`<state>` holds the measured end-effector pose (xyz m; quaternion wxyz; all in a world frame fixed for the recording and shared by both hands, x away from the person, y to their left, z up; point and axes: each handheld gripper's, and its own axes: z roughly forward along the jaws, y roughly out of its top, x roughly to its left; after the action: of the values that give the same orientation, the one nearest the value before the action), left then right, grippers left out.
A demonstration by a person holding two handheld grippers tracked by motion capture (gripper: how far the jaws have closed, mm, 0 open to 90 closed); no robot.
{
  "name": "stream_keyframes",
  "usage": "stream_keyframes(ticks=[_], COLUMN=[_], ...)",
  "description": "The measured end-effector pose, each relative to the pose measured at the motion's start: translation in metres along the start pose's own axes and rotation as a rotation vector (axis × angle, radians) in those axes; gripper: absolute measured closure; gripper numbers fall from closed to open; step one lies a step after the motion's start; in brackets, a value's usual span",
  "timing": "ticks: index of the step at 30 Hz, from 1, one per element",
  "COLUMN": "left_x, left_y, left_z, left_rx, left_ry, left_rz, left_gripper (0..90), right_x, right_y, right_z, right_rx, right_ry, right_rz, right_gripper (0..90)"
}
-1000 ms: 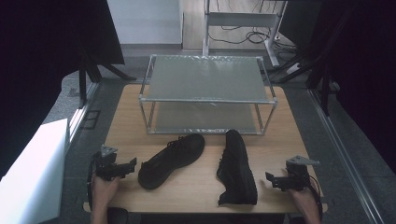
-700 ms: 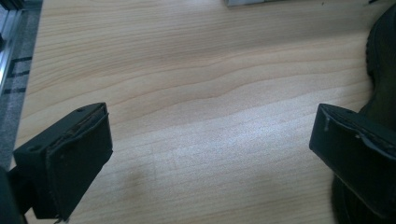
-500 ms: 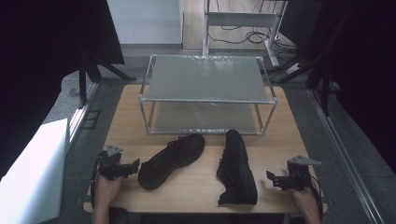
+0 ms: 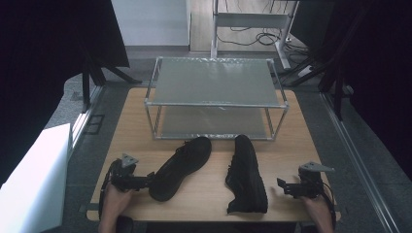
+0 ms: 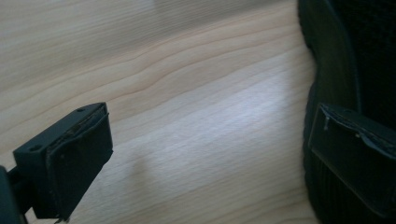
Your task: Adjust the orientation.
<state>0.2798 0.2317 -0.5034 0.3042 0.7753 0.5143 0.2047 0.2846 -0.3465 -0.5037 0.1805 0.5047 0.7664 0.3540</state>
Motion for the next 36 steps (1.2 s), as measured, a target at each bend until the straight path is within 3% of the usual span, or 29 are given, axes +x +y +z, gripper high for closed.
stream_keyframes(ticks=[3,7,11,18,32,35,36], left_x=[-0.008,-0.02,-0.036,-0.05,-0.075,-0.083,-0.083], left_y=[0.001,0.002,0.005,0.008,0.015,0.017,0.018], left_z=[-0.001,-0.001,0.0,0.003,0.012,0.014,0.012], left_rx=[0.006,0.014,0.023,0.023,0.019,0.013,0.008], left_ry=[-0.006,-0.047,-0.081,-0.12,-0.217,-0.219,-0.196], left_rz=[0.026,0.047,0.098,0.146,0.183,0.211,0.223], left_gripper=[0.0,0.1,0.1,0.0,0.0,0.0,0.0], right_x=[0.0,-0.001,-0.001,0.0,0.001,0.001,0.001], right_y=[0.0,0.0,0.0,0.0,0.001,0.001,0.0], right_z=[0.0,0.0,0.001,0.002,0.004,0.003,0.003], right_rx=[0.001,0.001,0.001,0.0,-0.01,-0.009,-0.008], right_ry=[0.001,0.005,0.008,0.015,0.023,0.023,0.024], right_rz=[0.0,0.002,0.001,0.0,0.001,0.002,0.001], right_gripper=[0.0,0.0,0.0,0.0,0.2,0.3,0.3])
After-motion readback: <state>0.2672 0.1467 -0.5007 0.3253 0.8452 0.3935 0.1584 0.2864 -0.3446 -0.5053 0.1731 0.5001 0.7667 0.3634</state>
